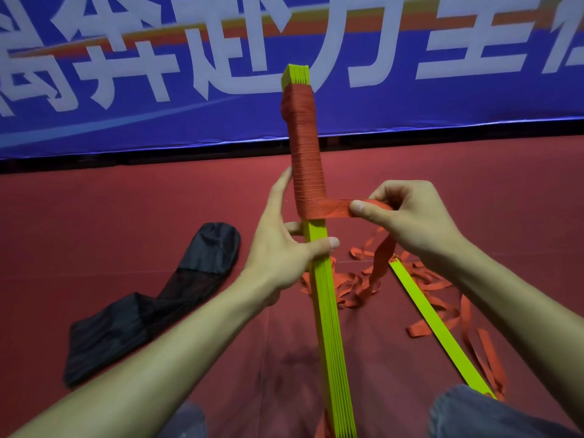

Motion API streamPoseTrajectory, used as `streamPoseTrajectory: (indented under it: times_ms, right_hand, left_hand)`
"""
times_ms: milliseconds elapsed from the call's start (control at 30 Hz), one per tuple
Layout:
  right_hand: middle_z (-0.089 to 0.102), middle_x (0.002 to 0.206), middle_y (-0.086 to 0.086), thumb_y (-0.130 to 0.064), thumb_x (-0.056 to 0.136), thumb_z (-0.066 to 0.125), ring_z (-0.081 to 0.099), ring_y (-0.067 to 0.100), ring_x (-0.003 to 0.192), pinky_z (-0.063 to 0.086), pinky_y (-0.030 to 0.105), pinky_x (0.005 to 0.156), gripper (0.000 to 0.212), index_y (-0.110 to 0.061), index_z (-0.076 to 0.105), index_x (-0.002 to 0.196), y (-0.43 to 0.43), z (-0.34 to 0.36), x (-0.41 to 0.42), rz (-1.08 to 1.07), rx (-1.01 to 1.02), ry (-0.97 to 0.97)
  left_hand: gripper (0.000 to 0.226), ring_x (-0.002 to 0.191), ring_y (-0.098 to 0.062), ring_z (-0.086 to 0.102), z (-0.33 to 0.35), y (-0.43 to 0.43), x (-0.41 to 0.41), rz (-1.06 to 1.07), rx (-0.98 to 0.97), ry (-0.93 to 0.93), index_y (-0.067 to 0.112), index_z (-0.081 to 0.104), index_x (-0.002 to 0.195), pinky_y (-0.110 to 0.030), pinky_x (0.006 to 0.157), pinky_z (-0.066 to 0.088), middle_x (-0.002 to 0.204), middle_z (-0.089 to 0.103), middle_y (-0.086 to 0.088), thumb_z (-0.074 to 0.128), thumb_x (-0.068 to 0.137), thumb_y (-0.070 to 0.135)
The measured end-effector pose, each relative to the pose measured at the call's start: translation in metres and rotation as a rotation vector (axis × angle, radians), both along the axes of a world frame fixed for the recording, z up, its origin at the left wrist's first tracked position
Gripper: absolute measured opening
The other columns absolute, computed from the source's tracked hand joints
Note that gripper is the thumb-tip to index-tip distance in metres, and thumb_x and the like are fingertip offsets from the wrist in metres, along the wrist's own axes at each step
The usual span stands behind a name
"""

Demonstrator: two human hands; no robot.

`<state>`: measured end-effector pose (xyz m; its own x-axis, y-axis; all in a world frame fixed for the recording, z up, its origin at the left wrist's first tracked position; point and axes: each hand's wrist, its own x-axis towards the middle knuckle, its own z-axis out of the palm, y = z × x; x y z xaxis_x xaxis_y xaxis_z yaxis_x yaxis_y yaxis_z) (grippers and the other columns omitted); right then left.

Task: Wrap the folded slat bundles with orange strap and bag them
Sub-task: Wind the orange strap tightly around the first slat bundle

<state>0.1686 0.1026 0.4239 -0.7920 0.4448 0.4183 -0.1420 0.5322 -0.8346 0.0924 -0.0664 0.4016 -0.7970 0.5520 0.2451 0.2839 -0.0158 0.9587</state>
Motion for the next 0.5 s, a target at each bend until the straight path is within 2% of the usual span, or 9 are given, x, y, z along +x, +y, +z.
streamPoseTrajectory:
  times_ms: [167, 267, 367, 500]
  right_hand:
    - [0.042, 0.053, -0.007, -0.021, 0.078, 0.079, 0.033, 0.001, 0.048, 0.028, 0.016, 0.046, 0.025, -0.01, 0.064, 0.063, 0.0031, -0.0014, -0.0008, 0.017, -0.014, 0.033]
    - [0.045, 0.054, -0.006, -0.022, 0.077, 0.08, 0.034, 0.001, 0.049, 0.029, 0.016, 0.047, 0.023, -0.012, 0.065, 0.062, 0.0029, -0.0013, -0.0006, 0.037, -0.03, 0.04]
    - [0.051, 0.052, -0.01, -0.023, 0.076, 0.079, 0.039, 0.002, 0.051, 0.033, 0.016, 0.048, 0.022, -0.017, 0.065, 0.061, 0.0022, -0.0001, 0.0004, 0.066, -0.066, 0.053]
    - [0.051, 0.046, -0.013, -0.025, 0.073, 0.077, 0.04, -0.001, 0.046, 0.035, 0.015, 0.044, 0.022, -0.011, 0.063, 0.064, -0.0006, 0.0019, 0.0018, 0.133, -0.129, 0.055]
  left_hand:
    - [0.108, 0.075, -0.029, 0.073, 0.0001, -0.003, 0.002, -0.101, 0.037, -0.09, 0.059, 0.03, 0.142, -0.03, 0.057, 0.056, 0.096, 0.074, -0.018, 0.08, 0.075, -0.009]
    - [0.106, 0.077, -0.033, 0.072, -0.0006, -0.0024, 0.0026, -0.149, 0.072, -0.119, 0.061, 0.033, 0.135, -0.027, 0.054, 0.053, 0.098, 0.073, -0.022, 0.079, 0.074, -0.012]
    - [0.106, 0.081, -0.036, 0.072, -0.0013, -0.0012, 0.0032, -0.206, 0.098, -0.131, 0.058, 0.032, 0.137, -0.03, 0.054, 0.053, 0.098, 0.074, -0.019, 0.079, 0.073, -0.012]
    - [0.113, 0.088, -0.042, 0.07, -0.0025, -0.0001, 0.0025, -0.312, 0.128, -0.168, 0.045, 0.027, 0.148, -0.03, 0.051, 0.048, 0.097, 0.075, -0.019, 0.079, 0.068, -0.015]
